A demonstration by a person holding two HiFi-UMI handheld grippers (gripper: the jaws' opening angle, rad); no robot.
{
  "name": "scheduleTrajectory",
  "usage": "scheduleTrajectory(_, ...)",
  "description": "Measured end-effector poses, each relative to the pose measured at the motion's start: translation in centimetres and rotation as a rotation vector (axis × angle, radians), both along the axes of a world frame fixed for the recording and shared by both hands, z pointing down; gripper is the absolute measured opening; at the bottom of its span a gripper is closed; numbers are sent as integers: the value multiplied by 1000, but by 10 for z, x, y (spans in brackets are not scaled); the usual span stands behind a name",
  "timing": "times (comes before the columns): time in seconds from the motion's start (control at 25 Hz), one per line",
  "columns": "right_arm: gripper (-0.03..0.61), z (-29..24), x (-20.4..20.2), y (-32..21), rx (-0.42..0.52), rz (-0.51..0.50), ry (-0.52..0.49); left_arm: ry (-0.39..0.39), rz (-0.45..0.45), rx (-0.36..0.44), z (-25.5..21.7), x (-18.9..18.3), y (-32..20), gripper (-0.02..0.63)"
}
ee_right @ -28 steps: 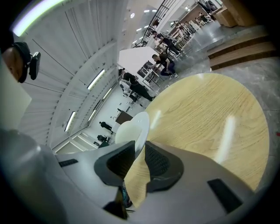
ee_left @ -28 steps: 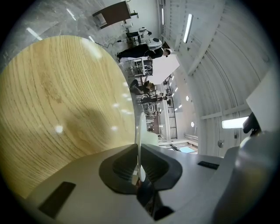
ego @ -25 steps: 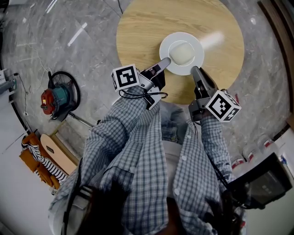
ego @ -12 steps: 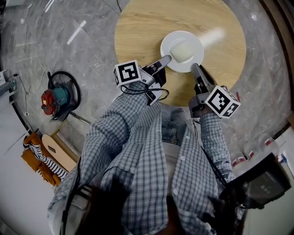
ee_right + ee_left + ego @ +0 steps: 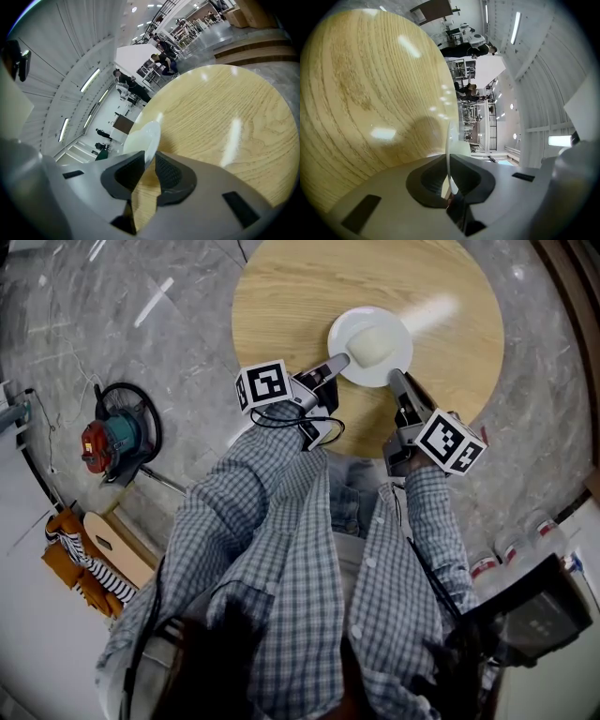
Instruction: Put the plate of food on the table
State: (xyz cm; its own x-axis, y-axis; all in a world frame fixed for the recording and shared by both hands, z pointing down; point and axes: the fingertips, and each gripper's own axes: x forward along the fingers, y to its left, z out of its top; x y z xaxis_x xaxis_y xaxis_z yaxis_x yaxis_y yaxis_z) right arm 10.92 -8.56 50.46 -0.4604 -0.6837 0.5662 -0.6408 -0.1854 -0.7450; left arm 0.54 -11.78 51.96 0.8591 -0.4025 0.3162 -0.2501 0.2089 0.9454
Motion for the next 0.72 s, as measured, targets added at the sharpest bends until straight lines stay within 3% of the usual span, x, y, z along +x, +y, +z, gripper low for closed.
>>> scheduleTrajectory(0.72,77,26,4,8,-75,30,-20,-62,31,-33,22,4,7,21)
